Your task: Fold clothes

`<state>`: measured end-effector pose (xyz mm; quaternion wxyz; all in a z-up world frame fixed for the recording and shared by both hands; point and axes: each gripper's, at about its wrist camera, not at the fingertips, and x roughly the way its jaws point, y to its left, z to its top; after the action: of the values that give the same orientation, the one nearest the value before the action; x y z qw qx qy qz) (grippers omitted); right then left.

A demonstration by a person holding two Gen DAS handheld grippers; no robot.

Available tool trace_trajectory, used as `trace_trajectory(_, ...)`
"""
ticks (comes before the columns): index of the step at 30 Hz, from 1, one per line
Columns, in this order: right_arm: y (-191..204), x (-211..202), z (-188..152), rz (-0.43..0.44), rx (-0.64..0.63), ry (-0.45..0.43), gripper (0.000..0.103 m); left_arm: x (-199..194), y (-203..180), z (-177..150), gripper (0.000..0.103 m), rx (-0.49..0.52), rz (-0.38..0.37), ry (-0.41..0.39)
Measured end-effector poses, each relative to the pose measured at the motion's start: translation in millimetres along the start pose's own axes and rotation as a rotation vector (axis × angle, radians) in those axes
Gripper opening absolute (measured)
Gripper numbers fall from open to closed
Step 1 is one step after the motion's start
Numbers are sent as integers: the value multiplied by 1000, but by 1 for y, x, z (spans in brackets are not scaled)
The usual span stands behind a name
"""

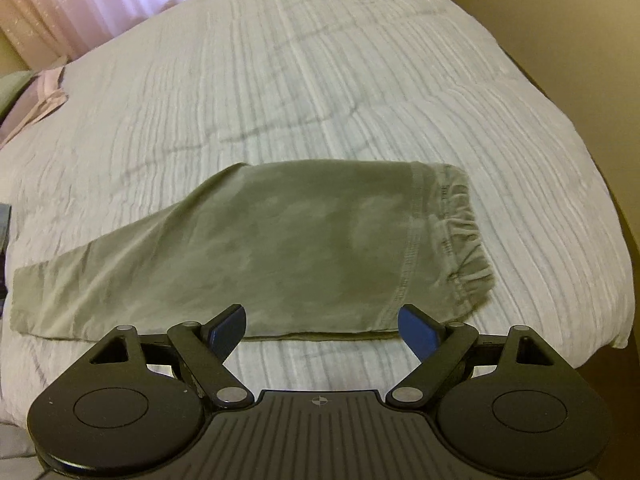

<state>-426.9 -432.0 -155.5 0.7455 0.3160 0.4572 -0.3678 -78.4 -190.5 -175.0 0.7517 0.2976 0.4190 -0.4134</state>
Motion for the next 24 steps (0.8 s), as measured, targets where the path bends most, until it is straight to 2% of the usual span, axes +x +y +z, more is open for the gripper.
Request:
trace_trajectory(10,20,4,-10,5,-41,25,86,-1,22,-15,39,-20,30,52)
trace_trajectory(24,50,7,-18,24,-103,65,86,-7,41,-29,41,-26,66,75)
